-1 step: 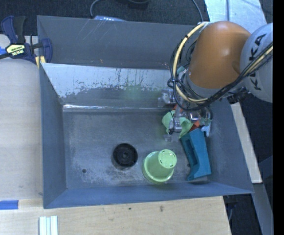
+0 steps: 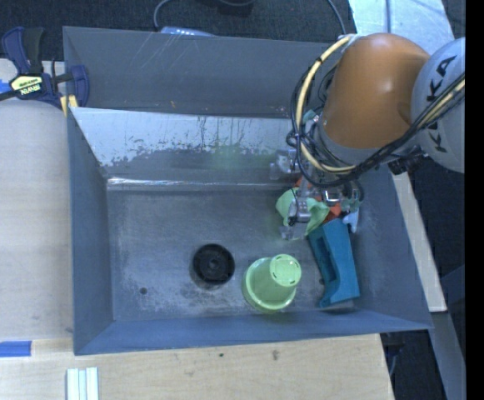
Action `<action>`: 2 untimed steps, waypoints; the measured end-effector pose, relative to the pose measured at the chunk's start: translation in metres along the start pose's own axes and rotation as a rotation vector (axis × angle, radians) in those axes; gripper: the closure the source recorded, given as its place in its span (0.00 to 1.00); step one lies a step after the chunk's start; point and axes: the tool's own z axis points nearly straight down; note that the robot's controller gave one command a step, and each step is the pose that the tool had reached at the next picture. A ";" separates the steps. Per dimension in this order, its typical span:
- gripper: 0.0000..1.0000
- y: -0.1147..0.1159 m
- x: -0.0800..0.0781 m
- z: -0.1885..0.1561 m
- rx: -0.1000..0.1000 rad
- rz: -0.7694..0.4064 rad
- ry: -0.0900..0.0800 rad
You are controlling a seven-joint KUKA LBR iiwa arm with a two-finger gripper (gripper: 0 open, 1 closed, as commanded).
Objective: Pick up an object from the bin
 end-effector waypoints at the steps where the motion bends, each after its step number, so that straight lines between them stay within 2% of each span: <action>1: 0.00 -0.035 0.000 0.021 -0.002 0.004 -0.001; 2: 0.00 -0.058 -0.006 0.056 0.003 0.030 -0.003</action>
Offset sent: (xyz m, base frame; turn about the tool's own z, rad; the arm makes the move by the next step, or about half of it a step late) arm 0.0080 -0.0556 -0.0647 0.0312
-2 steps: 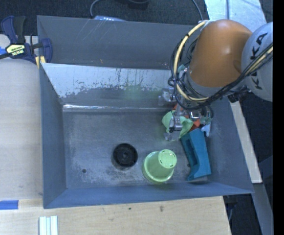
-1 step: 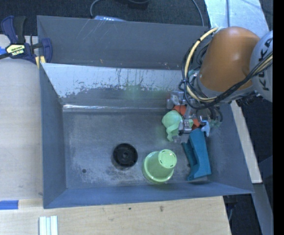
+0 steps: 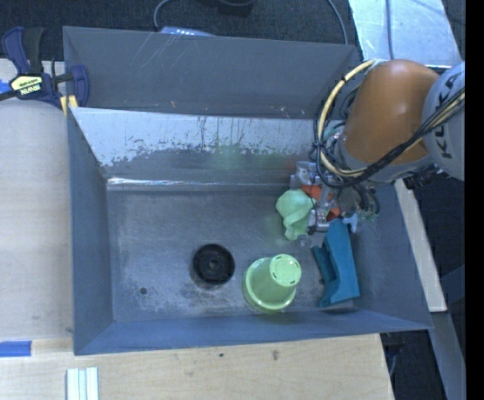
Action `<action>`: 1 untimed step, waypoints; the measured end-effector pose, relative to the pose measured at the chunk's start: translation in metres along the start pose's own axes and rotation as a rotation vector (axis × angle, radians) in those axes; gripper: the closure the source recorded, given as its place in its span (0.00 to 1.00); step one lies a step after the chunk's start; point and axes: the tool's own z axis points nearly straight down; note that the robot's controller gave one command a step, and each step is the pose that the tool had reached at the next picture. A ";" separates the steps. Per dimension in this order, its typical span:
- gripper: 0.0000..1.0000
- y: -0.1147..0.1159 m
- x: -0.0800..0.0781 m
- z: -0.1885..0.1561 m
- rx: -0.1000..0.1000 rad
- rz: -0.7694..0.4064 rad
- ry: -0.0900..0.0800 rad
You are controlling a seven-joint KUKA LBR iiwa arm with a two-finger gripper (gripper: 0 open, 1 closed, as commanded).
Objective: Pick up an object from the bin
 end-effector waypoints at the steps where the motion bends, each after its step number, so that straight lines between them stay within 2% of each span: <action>1: 1.00 0.002 0.000 0.028 -0.006 0.118 -0.002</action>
Offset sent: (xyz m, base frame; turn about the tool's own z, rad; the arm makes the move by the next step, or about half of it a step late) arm 0.0000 0.0000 0.0000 0.0000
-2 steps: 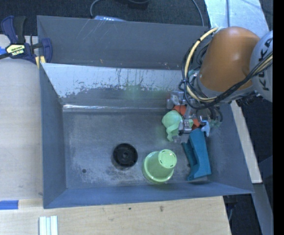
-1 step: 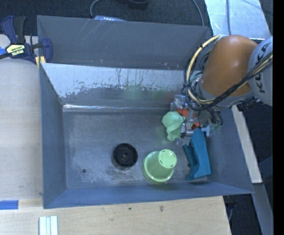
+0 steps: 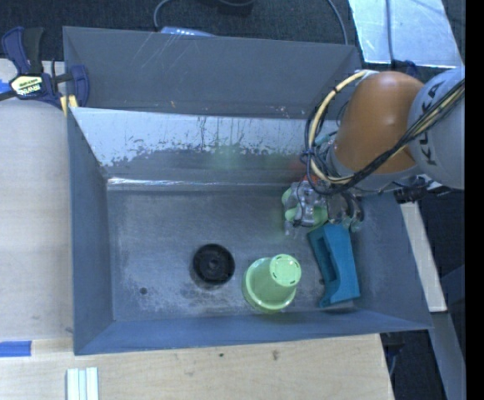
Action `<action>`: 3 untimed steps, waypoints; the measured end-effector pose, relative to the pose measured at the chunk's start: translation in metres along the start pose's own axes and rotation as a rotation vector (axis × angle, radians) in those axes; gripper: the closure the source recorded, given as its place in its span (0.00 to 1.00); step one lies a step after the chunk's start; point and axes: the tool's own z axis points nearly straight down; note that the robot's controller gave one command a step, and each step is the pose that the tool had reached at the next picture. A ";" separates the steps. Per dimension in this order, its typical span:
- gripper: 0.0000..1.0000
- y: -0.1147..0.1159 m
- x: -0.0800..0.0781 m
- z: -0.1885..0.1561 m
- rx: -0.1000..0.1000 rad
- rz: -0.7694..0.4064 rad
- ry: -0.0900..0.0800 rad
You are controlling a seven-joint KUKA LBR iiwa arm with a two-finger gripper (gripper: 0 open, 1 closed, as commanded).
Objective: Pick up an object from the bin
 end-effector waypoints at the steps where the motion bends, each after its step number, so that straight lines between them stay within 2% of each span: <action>1: 1.00 0.000 0.000 0.000 0.000 0.000 0.000; 2: 1.00 -0.002 -0.002 -0.034 0.001 -0.012 0.010; 3: 1.00 -0.005 0.002 -0.089 0.001 -0.025 0.002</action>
Offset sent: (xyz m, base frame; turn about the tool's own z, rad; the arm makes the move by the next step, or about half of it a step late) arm 0.0082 -0.0046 0.0881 -0.0278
